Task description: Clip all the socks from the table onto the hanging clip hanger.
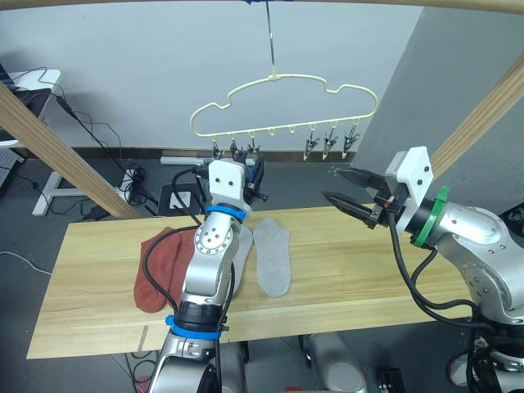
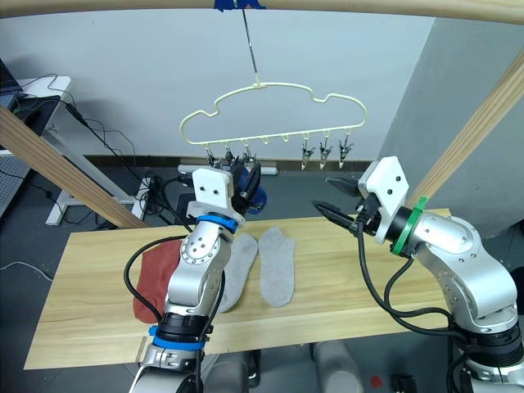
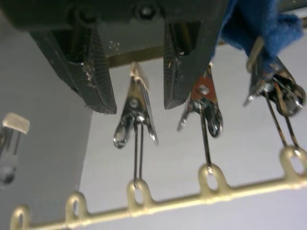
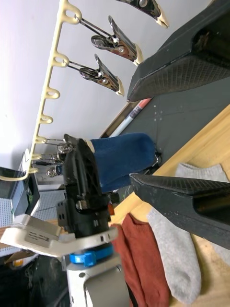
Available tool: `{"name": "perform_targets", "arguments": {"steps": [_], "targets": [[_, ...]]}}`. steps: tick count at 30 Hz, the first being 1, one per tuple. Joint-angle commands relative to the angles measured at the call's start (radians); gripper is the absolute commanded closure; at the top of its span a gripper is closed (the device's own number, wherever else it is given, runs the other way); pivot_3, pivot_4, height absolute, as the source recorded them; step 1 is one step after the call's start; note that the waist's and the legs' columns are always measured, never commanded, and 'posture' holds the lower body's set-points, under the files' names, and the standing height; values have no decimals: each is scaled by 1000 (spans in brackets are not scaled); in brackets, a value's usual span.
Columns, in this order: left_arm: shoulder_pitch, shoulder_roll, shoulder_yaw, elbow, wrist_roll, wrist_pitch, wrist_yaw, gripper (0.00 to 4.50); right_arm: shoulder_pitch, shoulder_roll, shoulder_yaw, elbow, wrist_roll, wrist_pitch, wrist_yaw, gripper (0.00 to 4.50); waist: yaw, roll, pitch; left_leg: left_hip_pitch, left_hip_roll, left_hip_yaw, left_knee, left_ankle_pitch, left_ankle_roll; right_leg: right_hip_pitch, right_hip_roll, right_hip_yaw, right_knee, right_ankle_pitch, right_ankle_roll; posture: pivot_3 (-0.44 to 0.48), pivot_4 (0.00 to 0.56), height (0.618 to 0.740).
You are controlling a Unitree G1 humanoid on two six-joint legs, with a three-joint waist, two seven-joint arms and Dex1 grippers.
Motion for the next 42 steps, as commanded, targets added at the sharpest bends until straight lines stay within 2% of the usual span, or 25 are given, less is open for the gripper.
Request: {"name": "perform_targets", "arguments": {"steps": [1, 24, 29, 34, 39, 42], "targets": [[-20, -5, -2, -39, 12, -24, 11, 2804, 2, -12, -23, -39, 30, -6, 13, 2035, 0, 0, 0, 0, 0, 0, 0, 0, 0, 0, 0, 0, 0, 0, 0, -268, 271, 740], [-52, 4, 3, -16, 6, -38, -5, 2804, 6, -28, -18, -39, 61, -5, 22, 2035, 0, 0, 0, 0, 0, 0, 0, 0, 0, 0, 0, 0, 0, 0, 0, -266, 260, 740], [-56, 8, 4, -8, 1, -48, -19, 3796, 10, -30, -15, -41, 61, -4, 23, 2035, 0, 0, 0, 0, 0, 0, 0, 0, 0, 0, 0, 0, 0, 0, 0, -266, 261, 740], [-44, 15, 6, -13, -4, -42, -28, 4488, 21, -30, -9, -49, 62, 1, 21, 2035, 0, 0, 0, 0, 0, 0, 0, 0, 0, 0, 0, 0, 0, 0, 0, -264, 262, 740], [-42, 25, 12, -25, -12, -33, -37, 4488, 31, -28, 12, -50, 43, 6, 12, 2035, 0, 0, 0, 0, 0, 0, 0, 0, 0, 0, 0, 0, 0, 0, 0, -257, 264, 740], [-41, 40, 13, -49, -36, -8, -65, 4488, 54, -36, 76, -30, -23, 24, -21, 2035, 0, 0, 0, 0, 0, 0, 0, 0, 0, 0, 0, 0, 1, 0, 0, -255, 266, 740]]}}
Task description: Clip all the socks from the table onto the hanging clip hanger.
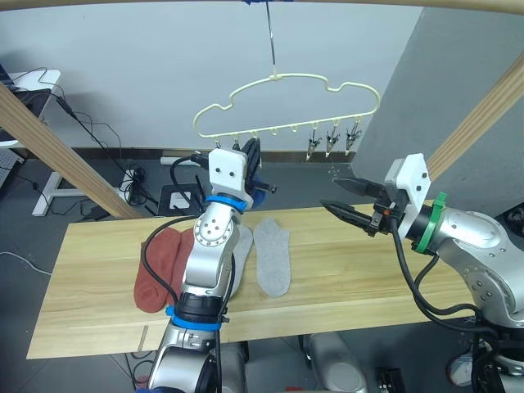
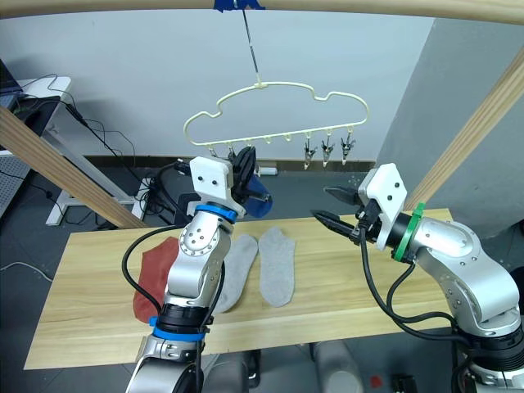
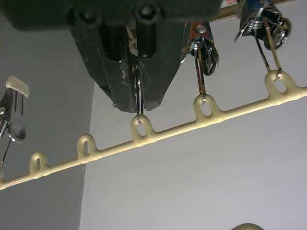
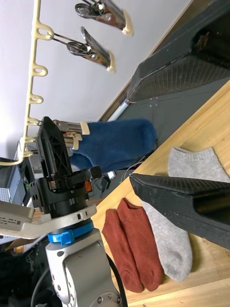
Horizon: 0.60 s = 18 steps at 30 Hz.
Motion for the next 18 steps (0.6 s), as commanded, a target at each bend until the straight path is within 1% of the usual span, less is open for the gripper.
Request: {"name": "perform_targets", "arguments": {"steps": [1, 3, 4, 5, 7, 9, 12, 15, 18], "targets": [[2, 17, 9, -60, -37, 31, -39, 4496, 28, -7, 67, -23, -72, 20, -45, 1863, 0, 0, 0, 0, 0, 0, 0, 0, 0, 0, 0, 0, 0, 0, 0, -252, 268, 740], [2, 42, 9, -91, -75, 72, -87, 4500, 49, 44, 139, 9, -140, 25, -120, 1484, 0, 0, 0, 0, 0, 0, 0, 0, 0, 0, 0, 0, 0, 0, 0, -245, 272, 740], [2, 55, 10, -106, -97, 95, -113, 4500, 57, 73, 174, 24, -171, 33, -157, 1104, -1, 0, 0, 0, 1, 0, 0, 0, 0, 0, 0, 0, 0, 0, 0, -240, 272, 740], [0, 69, 13, -121, -119, 120, -135, 4500, 65, 110, 211, 48, -211, 32, -201, 823, -1, 0, 0, 0, 1, 0, 0, 0, 0, 0, 0, 0, 0, 0, 0, -237, 272, 740], [-7, 100, 21, -151, -166, 177, -181, 4500, 74, 188, 303, 125, -309, -17, -272, 135, -1, 0, 0, 1, 1, 0, 0, 0, 0, 0, 0, 0, 1, 0, 0, -235, 275, 740], [-12, 125, 30, -170, -197, 216, -208, 4500, 78, 249, 360, 189, -373, -52, -312, 60, 0, 0, 0, 1, 2, 0, 0, 0, 0, 0, 1, 0, 1, 0, 0, -228, 277, 740], [-20, 161, 40, -197, -238, 276, -242, 4500, 65, 399, 412, 390, -463, -141, -419, 60, -1, 0, -1, 1, 2, 0, 0, 0, 0, 0, 0, 1, 1, 0, 0, -219, 278, 740], [-28, 183, 49, -209, -256, 314, -253, 4500, 20, 516, 401, 578, -507, -242, -472, 60, 1, 0, 0, 1, 3, 0, 0, 0, 0, 0, 0, 0, 1, 0, 0, -204, 280, 740], [-31, 195, 51, -219, -269, 338, -262, 4500, -21, 577, 384, 705, -522, -305, -482, 60, 2, 0, 0, 1, 3, 0, 0, 0, 0, 0, -1, 1, 0, 0, 0, -198, 280, 740]]}}
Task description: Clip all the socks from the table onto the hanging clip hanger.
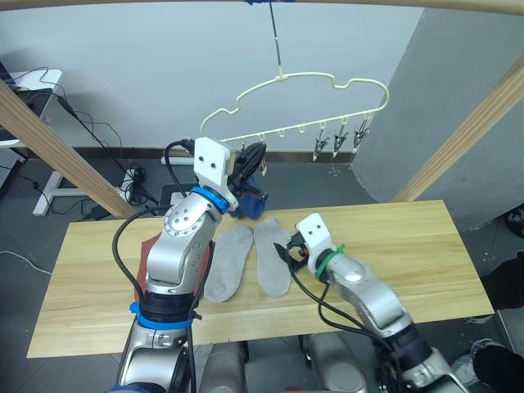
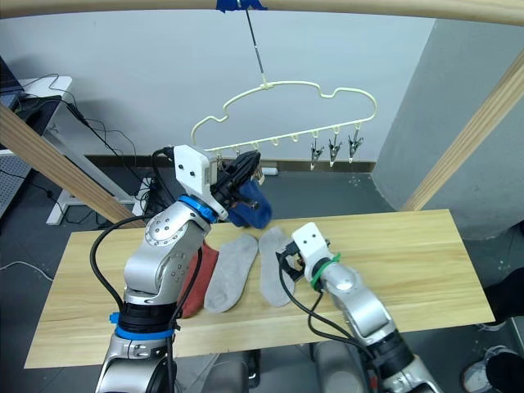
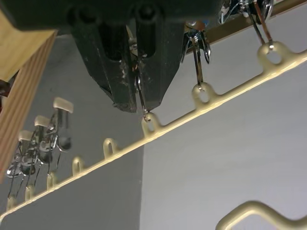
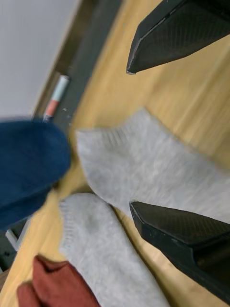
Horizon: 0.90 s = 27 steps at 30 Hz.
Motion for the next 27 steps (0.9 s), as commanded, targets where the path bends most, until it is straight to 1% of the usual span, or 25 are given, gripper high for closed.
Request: {"name": "perform_targets", "arguments": {"steps": [1, 6, 12, 13, 14, 15, 18, 19, 23, 25, 27], "targets": [[-12, 11, 9, -58, -31, 24, -18, 4500, -43, 50, -31, 118, -27, -105, -17, 60, 1, 0, 0, 0, 0, 0, 0, 0, 0, 0, 0, 0, 0, 0, 0, -190, 283, 740], [-5, 23, 9, -72, -44, 49, -27, 4500, -122, 122, -73, 337, -37, -193, -20, 60, 2, 0, 0, 0, 1, -1, -1, 0, 0, 0, 0, -1, 0, 0, 0, -180, 281, 740], [-1, 31, 17, -72, -46, 59, -33, 4500, -180, 160, -78, 502, -72, -200, -6, 60, 1, 0, 0, 0, 0, -1, -1, 0, 0, 0, -1, -1, 1, 0, -1, -173, 279, 740], [0, 32, 17, -72, -48, 62, -32, 4500, -181, 164, -77, 513, -77, -197, -2, 419, 1, 0, 0, 0, 0, -1, -1, 0, 0, 0, -1, -1, 1, 0, -1, -173, 279, 740], [0, 32, 18, -73, -51, 65, -33, 4500, -182, 168, -74, 522, -86, -196, 2, 590, 1, 0, 0, 0, 0, -1, -1, 0, 0, 0, -1, -1, 1, 1, -1, -173, 279, 740], [0, 34, 18, -73, -53, 66, -34, 4500, -183, 170, -71, 530, -95, -196, 6, 894, 1, 0, 0, 0, 0, -1, -1, 0, 0, 0, -1, -1, 1, 1, -1, -173, 279, 740], [-2, 39, 19, -74, -65, 76, -42, 4500, -180, 169, -69, 540, -115, -206, 8, 1987, 1, 0, 0, 0, 0, -1, -1, 0, 0, 0, -1, -1, 1, 1, -1, -172, 278, 740], [-3, 41, 20, -75, -69, 79, -45, 4500, -178, 167, -69, 539, -120, -210, 12, 2274, 1, 0, 0, 0, 0, -1, -1, 0, 0, 0, -1, -1, 1, 1, -1, -172, 278, 740], [-11, 48, 28, -75, -99, 104, -58, 4500, -163, 143, -65, 494, -144, -226, 38, 3713, 1, 0, 0, 0, 0, -1, -1, 0, 0, 0, -1, -1, 1, 1, -1, -172, 278, 740], [-18, 50, 35, -76, -122, 123, -63, 4500, -151, 120, -52, 433, -158, -234, 60, 4420, 3, 0, 0, 0, 0, -2, -1, 0, 0, 0, -1, -1, 1, 1, -1, -173, 277, 740], [-28, 52, 47, -79, -152, 149, -67, 4500, -137, 81, -23, 333, -187, -242, 98, 4470, 4, 0, 0, 0, 0, -2, 0, 0, 0, 0, -1, -1, 1, 1, -1, -175, 279, 740]]}}
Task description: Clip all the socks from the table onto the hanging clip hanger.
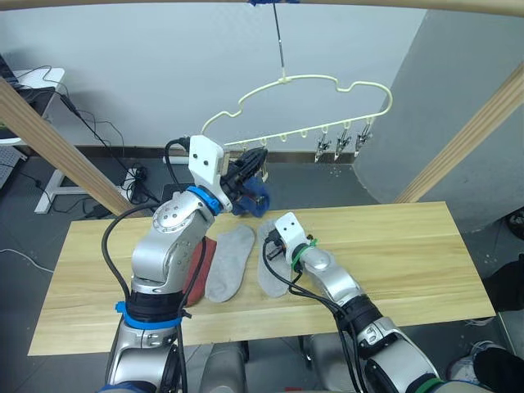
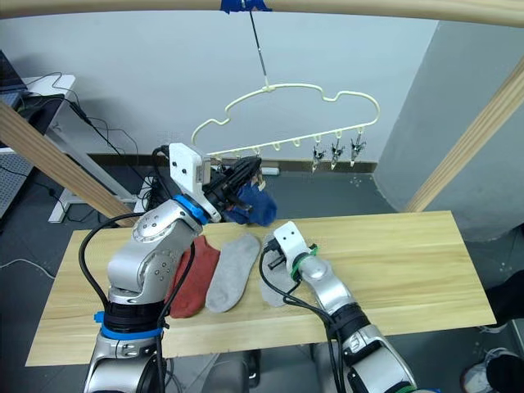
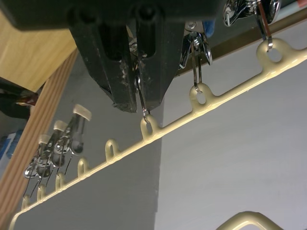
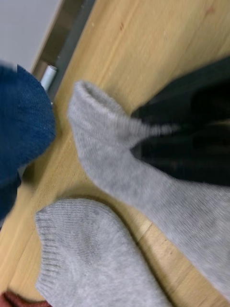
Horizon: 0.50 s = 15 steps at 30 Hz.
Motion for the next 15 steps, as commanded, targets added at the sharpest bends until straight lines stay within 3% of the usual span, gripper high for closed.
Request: {"name": "perform_targets", "arguments": {"steps": [1, 8, 15], "targets": [[-27, 7, 23, -44, -67, 50, -19, 4500, 34, -67, 46, -197, -51, -12, 70, 4470, 1, 0, 0, 0, 0, 0, 0, 0, 0, 0, 0, 0, 0, 0, 0, -176, 280, 740], [-49, 26, 52, -38, -124, 101, -35, 4500, 19, -221, 69, -554, -98, 69, 207, 4470, -4, 0, 0, 0, -1, 0, 0, 0, 0, 0, 2, 0, 0, 0, 1, -194, 279, 740], [-43, 29, 37, -32, -126, 90, -48, 4500, -39, -278, 90, -660, -150, 90, 263, 4470, -3, 0, 0, 0, 0, 0, 0, 0, 0, 0, 1, 0, -1, 0, 1, -206, 275, 740]]}}
